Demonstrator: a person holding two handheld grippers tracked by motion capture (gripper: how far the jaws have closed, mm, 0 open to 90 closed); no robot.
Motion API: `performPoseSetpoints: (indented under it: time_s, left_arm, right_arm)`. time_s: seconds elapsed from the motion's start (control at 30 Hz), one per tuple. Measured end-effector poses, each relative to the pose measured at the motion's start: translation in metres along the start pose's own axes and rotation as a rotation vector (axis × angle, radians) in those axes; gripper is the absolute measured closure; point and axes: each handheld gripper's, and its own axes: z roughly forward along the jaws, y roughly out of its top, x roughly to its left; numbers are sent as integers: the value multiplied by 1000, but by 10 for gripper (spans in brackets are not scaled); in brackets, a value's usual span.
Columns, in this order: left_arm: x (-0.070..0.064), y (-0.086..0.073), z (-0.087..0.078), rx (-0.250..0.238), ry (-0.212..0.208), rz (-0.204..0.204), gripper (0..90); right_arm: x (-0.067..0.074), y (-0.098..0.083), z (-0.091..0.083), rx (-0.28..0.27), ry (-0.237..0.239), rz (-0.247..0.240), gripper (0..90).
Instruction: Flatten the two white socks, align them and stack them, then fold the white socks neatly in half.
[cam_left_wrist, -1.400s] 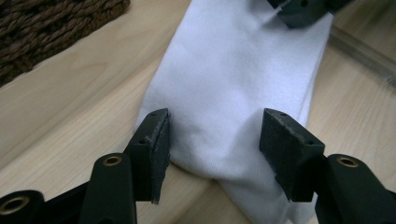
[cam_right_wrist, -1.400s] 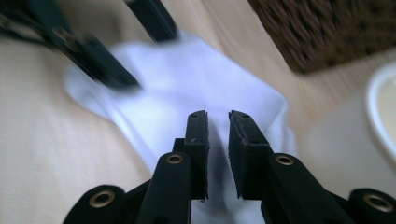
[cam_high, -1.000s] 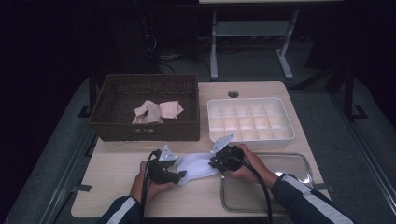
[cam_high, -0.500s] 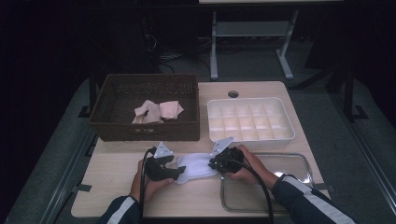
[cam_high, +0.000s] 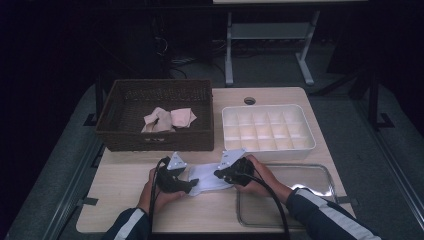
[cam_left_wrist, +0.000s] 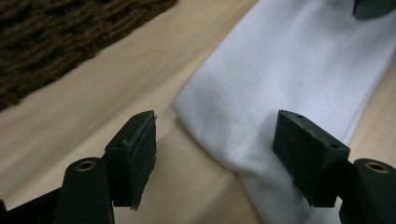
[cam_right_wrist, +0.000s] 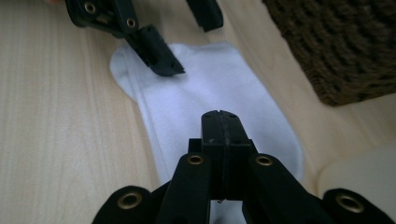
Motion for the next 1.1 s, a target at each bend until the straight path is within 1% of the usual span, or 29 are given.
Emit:
performPoseSetpoints:
  time_s: [0.03, 0.07, 0.1, 0.13, 0.17, 0.2, 0.23, 0.27, 0.3, 0.33, 0.4, 0.43, 0.47, 0.53, 0.57, 0.6, 0.67, 0.73, 0.77, 0.8, 0.87, 0.9, 0.97, 1.0, 1.07, 1.1]
  left_arm:
    - [1, 0, 0, -4, -2, 1, 298]
    - [3, 0, 0, -3, 0, -3, 298]
    - [5, -1, 0, -6, -3, -9, 297]
    - [6, -1, 0, -10, -9, -20, 297]
    - [8, -1, 0, -4, -12, -18, 297]
    - [9, -1, 0, -10, -17, -27, 296]
    - [10, -2, 0, -7, -24, -31, 296]
    - [10, -2, 0, -11, -28, -38, 297]
    - [11, -2, -2, -10, -36, -45, 296]
    - [13, -2, -2, -16, -46, -58, 300]
    - [13, -1, -6, -28, -45, -74, 301]
    - [13, 0, -7, -42, -45, -86, 300]
    - [14, 1, -10, -59, -60, -106, 299]
    - [12, 1, -13, -76, -66, -122, 296]
    - [10, 1, -13, -65, -69, -115, 293]
    - [10, 1, -13, -65, -69, -115, 292]
    - [9, -1, -10, -45, -69, -124, 291]
    - [9, -3, -7, -25, -79, -119, 279]
    - [8, -3, -6, -26, -76, -121, 279]
    - [8, -3, -5, -15, -73, -119, 278]
    - [7, -5, -2, -10, -77, -115, 270]
    - [6, -5, -2, -10, -68, -114, 265]
    - [2, -4, -3, 7, -48, -92, 265]
    - [2, -4, -3, 15, -37, -69, 265]
    - [1, -3, -2, 18, -33, -65, 265]
    - [1, -3, -2, 21, -33, -69, 266]
  right_arm:
    - [0, 0, 6, 19, 3, -2, 897]
    - [0, 0, 11, 37, 16, 2, 896]
    - [-1, -2, 16, 66, 16, -6, 894]
    - [-1, -4, 20, 82, 24, 1, 893]
    - [-2, -5, 22, 77, 33, 15, 893]
    - [-3, -5, 22, 82, 38, 18, 894]
    - [-4, -5, 23, 76, 41, 26, 894]
    - [-3, -5, 23, 79, 40, 30, 894]
    - [-3, -5, 23, 84, 37, 24, 894]
    - [-3, -5, 23, 86, 30, 17, 894]
    - [-3, -5, 23, 87, 29, 18, 895]
    - [-3, -5, 23, 87, 28, 20, 895]
    - [-3, -5, 23, 87, 30, 20, 895]
    - [-3, -5, 24, 87, 30, 21, 895]
    - [-2, -5, 23, 91, 32, 22, 896]
    - [-2, -5, 23, 91, 32, 22, 896]
    - [-3, -4, 24, 88, 37, 22, 896]
    - [-3, -4, 24, 91, 39, 20, 896]
    - [-4, -4, 24, 89, 42, 23, 896]
    - [-4, -5, 24, 89, 44, 27, 895]
    - [-5, -5, 25, 88, 46, 26, 895]
    - [-4, -4, 25, 91, 44, 26, 895]
    - [-4, -4, 24, 93, 47, 21, 895]
    - [-4, -4, 24, 93, 49, 25, 895]
    - [-4, -5, 24, 87, 48, 31, 894]
    - [-3, -5, 23, 83, 40, 39, 894]
